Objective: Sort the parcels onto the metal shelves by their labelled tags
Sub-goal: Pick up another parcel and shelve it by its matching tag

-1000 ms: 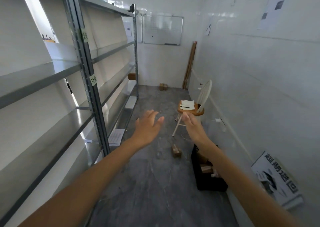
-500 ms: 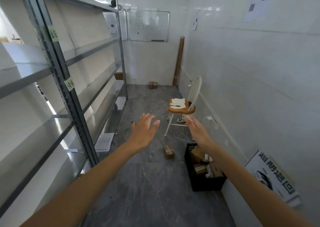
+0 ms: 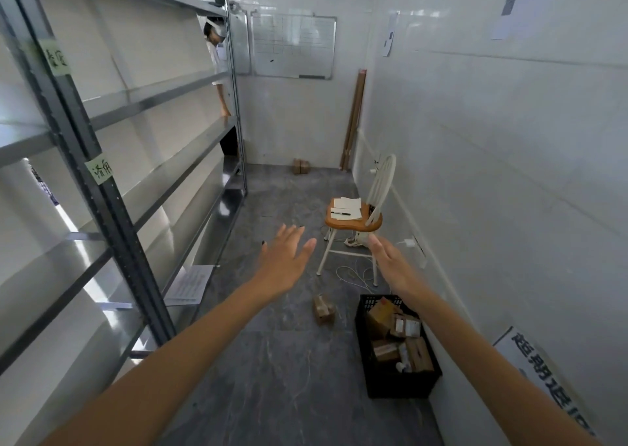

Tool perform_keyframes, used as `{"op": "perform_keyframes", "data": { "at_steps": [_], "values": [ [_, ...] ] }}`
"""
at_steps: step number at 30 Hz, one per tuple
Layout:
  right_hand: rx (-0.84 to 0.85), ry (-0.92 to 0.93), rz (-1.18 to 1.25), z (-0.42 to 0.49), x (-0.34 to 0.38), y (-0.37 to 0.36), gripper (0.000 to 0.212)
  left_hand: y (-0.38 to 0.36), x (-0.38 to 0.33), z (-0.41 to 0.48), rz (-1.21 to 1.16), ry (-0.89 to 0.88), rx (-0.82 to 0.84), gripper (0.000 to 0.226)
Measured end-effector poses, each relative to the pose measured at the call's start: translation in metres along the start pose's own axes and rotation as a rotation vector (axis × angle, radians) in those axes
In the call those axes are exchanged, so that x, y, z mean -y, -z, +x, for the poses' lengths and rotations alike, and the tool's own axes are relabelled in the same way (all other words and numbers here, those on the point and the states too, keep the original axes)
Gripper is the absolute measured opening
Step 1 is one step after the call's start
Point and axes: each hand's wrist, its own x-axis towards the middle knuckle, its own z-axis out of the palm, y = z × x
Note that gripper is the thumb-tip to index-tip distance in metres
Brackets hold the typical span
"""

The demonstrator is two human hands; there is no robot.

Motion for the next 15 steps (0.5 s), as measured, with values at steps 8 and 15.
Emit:
{"op": "perform_keyframes", "data": {
  "at_steps": [8, 15],
  "values": [
    [0.013, -0.103, 0.022, 0.037, -0.020, -0.002, 0.052, -0.020, 0.008, 0.040, -0.030, 0.014, 0.031, 0.057],
    [-0.027, -0.121, 0.012, 0.075, -0.015, -0.014, 0.049, -0.031, 0.032, 0.089, -0.049, 0.028, 0.076, 0.058]
  ]
}}
